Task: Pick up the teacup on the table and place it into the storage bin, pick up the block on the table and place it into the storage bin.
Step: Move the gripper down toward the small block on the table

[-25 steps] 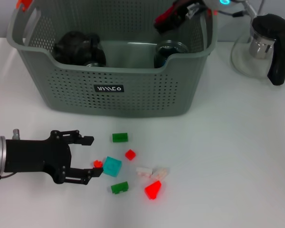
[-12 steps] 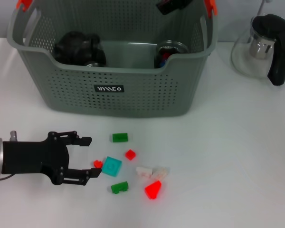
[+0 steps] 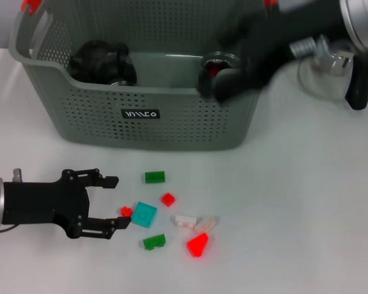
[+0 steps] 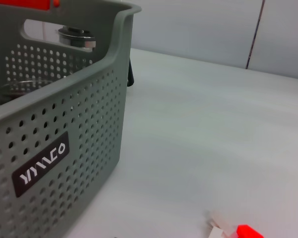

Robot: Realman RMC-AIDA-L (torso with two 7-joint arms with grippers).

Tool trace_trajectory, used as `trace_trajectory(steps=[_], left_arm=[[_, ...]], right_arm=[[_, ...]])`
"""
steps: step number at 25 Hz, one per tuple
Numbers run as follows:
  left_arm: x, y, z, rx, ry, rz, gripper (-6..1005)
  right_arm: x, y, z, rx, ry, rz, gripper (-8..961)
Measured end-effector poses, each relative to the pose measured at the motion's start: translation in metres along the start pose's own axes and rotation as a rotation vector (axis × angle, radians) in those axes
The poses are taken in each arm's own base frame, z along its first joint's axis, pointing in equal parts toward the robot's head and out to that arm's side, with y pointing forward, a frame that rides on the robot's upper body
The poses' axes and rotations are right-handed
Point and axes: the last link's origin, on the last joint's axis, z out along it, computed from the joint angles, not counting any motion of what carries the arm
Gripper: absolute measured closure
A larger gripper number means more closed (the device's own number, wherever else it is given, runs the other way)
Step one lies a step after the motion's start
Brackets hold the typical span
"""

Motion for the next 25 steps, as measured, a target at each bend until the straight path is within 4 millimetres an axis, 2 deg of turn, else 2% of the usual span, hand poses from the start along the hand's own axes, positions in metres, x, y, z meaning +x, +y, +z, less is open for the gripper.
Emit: trace_trajectory(steps=[6, 10, 14, 15, 25], left_arm=[[0.001, -0.001, 0.000, 0.000, 0.000, 0.007, 152], [0.002, -0.001, 0.000, 0.000, 0.000, 0.012, 152], [0.001, -0.001, 0.000, 0.000, 0.000, 0.022, 152], [0.001, -0.001, 0.000, 0.000, 0.000, 0.023, 152], [0.005, -0.001, 0.001, -0.019, 0.003, 0.068, 152]], right_arm=[[0.029, 0.030, 0.000, -0.188, 0.194, 0.009, 33], [0.043, 0.038, 0.010, -0.205, 0.297, 0.046, 37], [0.056, 0.043, 0.035, -0.221, 0.369, 0.084, 41], [0.063, 0.045, 0.049, -0.236, 0.400, 0.098, 41], [0.076, 0.042, 0.086, -0.283, 0.509, 0.176, 40]])
